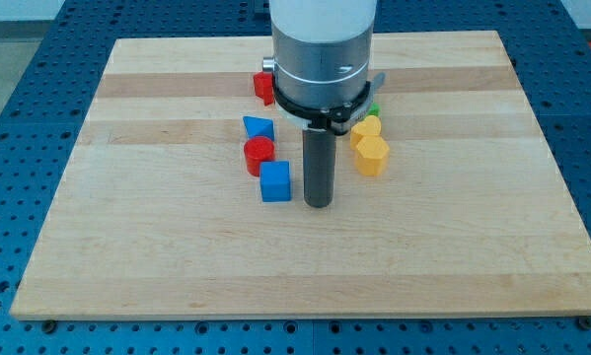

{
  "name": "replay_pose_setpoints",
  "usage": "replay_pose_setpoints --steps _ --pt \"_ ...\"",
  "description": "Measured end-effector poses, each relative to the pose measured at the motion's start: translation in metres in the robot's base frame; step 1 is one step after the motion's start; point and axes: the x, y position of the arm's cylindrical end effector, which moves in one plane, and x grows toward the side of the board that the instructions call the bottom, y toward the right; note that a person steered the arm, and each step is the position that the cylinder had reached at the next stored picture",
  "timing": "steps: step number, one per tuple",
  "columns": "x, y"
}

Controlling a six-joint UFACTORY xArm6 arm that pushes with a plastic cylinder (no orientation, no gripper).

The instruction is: Slide blue cube to the center left

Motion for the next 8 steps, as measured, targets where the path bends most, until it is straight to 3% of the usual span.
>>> replay_pose_setpoints --steps 6,7,8 --pt "-0.03 -0.168" --pt "-0.04 -0.189" --pt "-0.024 -0.176"
